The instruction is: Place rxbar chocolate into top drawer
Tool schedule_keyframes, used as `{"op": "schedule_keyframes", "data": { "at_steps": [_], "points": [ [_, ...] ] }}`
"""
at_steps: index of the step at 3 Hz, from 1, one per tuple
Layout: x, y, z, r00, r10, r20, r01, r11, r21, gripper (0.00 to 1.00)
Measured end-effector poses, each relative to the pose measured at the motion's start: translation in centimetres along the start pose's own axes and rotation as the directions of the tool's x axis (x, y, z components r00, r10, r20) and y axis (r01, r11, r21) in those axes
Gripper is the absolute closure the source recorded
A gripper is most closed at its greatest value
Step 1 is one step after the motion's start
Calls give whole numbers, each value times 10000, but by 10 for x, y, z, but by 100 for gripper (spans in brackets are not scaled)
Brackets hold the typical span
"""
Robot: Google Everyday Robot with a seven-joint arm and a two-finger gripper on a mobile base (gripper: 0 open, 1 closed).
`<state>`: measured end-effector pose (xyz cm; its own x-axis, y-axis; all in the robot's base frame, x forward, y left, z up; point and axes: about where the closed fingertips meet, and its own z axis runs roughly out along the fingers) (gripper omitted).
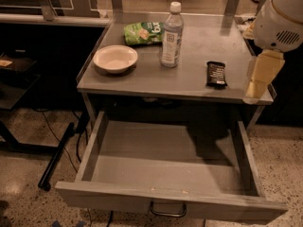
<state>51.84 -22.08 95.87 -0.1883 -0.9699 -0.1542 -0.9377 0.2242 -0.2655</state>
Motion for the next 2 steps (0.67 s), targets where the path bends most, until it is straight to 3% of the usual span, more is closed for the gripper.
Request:
{"op": "schedule_keyframes", "data": {
  "at_steps": [2],
  "points": [
    [-9, -43, 37, 9990, -400, -212, 394, 9988, -277, 0]
  ]
}}
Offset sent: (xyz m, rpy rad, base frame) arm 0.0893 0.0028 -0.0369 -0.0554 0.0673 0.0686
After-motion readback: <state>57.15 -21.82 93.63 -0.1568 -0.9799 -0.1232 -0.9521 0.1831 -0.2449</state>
